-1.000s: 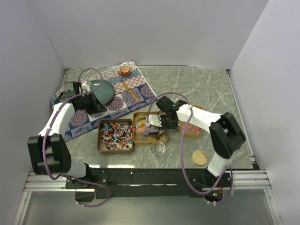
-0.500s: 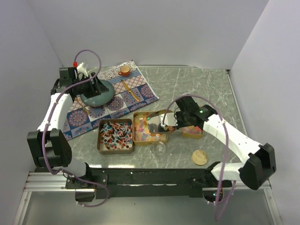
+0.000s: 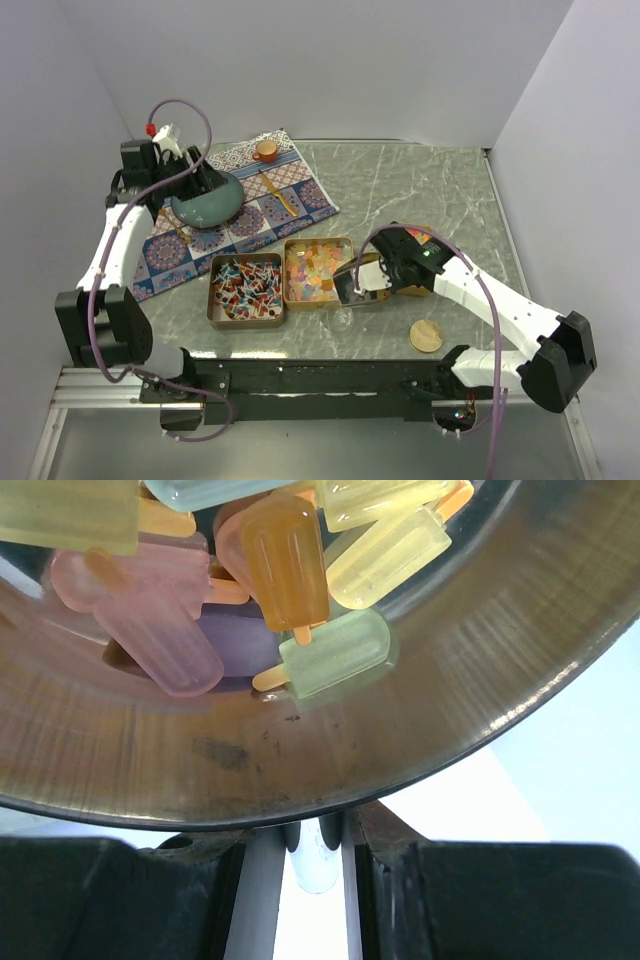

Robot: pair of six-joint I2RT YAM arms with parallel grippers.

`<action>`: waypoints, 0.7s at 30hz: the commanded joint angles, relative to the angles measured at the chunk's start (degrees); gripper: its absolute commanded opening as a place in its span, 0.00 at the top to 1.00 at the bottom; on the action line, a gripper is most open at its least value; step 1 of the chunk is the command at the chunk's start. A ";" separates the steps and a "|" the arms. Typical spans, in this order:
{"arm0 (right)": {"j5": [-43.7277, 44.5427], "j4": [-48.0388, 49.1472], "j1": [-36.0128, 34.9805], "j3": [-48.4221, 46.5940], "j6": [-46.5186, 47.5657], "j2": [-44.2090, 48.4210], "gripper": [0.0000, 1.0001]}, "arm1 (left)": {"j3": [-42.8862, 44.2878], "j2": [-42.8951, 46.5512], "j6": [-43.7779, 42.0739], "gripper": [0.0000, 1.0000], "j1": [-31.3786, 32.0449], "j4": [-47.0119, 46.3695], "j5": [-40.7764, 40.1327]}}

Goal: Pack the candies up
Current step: Place the fake candies in the packing bottle.

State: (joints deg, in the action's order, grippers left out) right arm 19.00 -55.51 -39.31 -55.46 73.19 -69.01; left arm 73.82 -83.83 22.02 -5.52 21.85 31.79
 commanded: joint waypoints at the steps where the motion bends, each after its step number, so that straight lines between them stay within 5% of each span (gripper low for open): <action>1: 7.53 -1.62 -2.70 -0.08 1.70 1.34 1.00 | -6.84 6.39 5.12 0.32 0.25 -8.48 -0.33; 21: 21.42 -5.22 -14.13 -5.96 -6.39 -7.62 1.00 | -11.68 11.32 6.46 0.32 0.16 -12.44 -0.77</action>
State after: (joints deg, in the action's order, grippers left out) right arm 34.81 -58.50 -52.45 -57.49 67.53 -76.09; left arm 62.06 -74.74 28.36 -5.43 12.23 31.18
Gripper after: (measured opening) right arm 0.306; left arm 0.678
